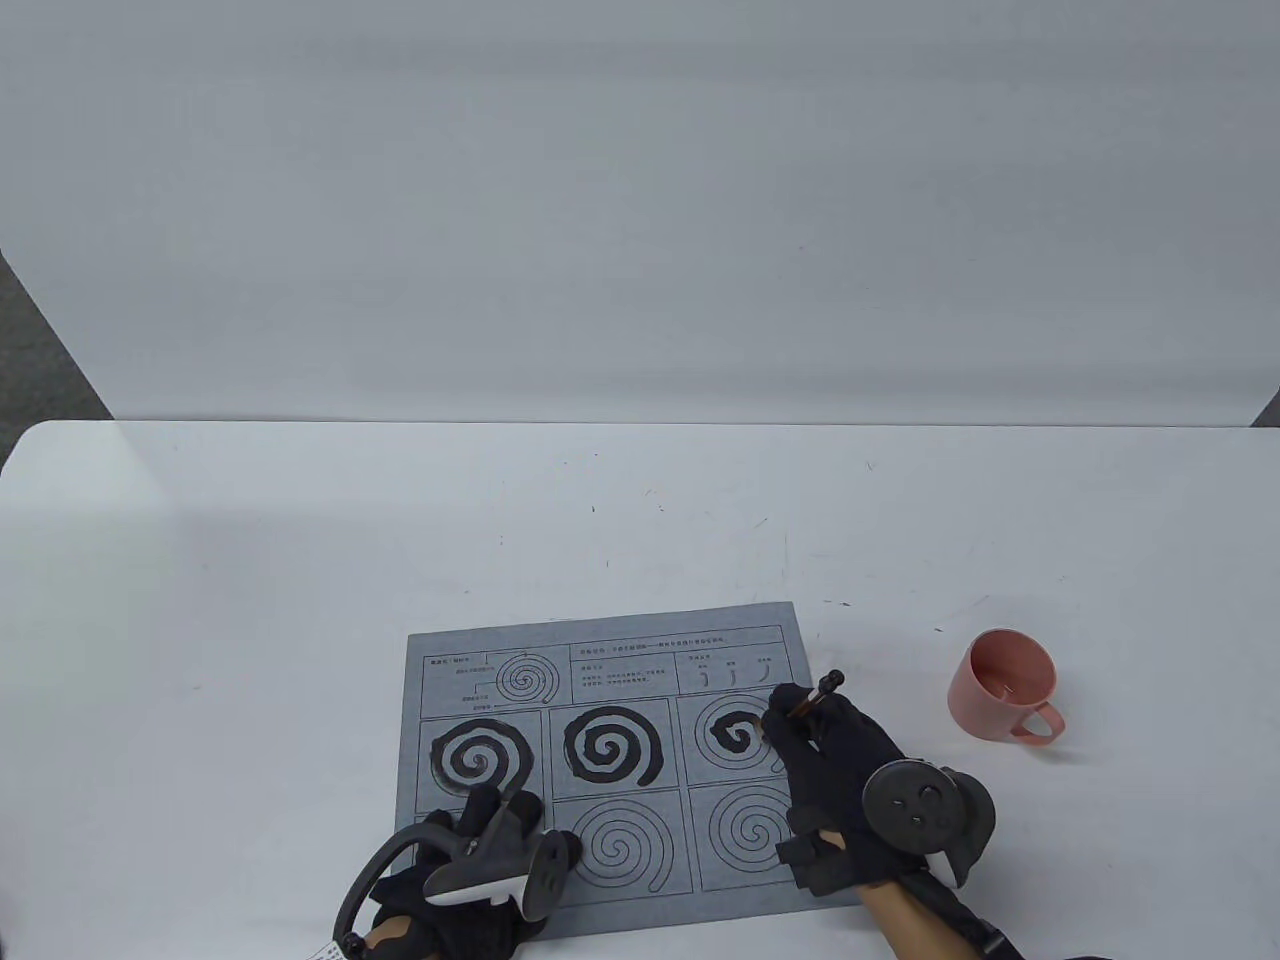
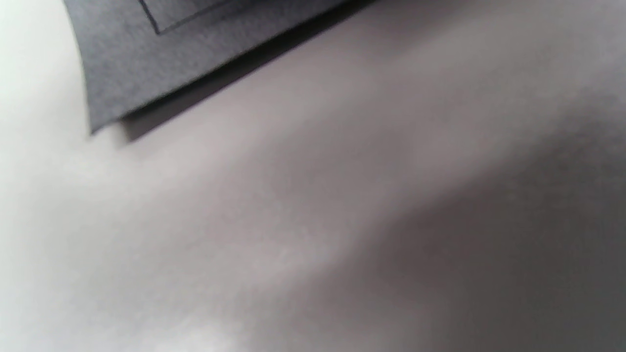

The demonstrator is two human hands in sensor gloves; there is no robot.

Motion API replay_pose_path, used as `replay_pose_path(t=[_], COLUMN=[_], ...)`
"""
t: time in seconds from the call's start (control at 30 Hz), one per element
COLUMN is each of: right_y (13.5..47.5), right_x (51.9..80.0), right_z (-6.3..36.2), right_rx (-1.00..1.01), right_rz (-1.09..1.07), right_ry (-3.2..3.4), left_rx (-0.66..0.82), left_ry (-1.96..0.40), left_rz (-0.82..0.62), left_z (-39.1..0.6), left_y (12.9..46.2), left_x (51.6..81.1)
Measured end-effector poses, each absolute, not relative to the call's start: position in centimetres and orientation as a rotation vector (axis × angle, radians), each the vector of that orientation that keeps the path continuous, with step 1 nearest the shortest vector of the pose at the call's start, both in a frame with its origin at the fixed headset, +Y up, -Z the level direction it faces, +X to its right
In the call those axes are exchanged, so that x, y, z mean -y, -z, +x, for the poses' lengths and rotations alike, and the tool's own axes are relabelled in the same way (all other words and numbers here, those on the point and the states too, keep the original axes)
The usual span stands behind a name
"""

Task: Trace patterns on water writing practice cloth with Chinese brush

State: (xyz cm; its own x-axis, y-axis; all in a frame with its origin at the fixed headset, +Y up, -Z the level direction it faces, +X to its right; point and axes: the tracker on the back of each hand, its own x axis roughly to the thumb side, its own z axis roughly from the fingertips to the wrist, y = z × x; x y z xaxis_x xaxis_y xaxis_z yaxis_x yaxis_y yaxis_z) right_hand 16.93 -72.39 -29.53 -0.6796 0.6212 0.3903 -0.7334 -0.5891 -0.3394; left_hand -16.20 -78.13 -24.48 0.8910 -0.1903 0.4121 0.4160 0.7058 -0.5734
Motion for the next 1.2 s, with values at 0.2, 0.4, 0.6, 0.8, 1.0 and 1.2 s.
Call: replay_pose_path(t=[0.2,0.4,0.6,0.8,1.0,1.2], right_y=[29.53,29.52,29.53,29.54,29.55,29.54], right_x=[72.37,72.35,72.32,72.3,72.26,72.24], right_z=[16.97,16.99,17.04,17.06,17.12,17.15], right_rx=[0.619,0.622,0.625,0.627,0.633,0.637], right_rz=[0.292,0.292,0.29,0.29,0.288,0.287], right_ry=[-2.251,-2.251,-2.249,-2.25,-2.248,-2.248], left_rx=[0.337,0.337,0.337,0.337,0.337,0.337], left_ry=[0.344,0.344,0.344,0.344,0.344,0.344], left_rz=[-0.713,-0.713,-0.713,-0.713,-0.713,-0.713], left_z=[-16.2,-16.2,-16.2,-16.2,-16.2,-16.2], left_y=[24.48,24.48,24.48,24.48,24.48,24.48], left_x=[78.13,78.13,78.13,78.13,78.13,78.13])
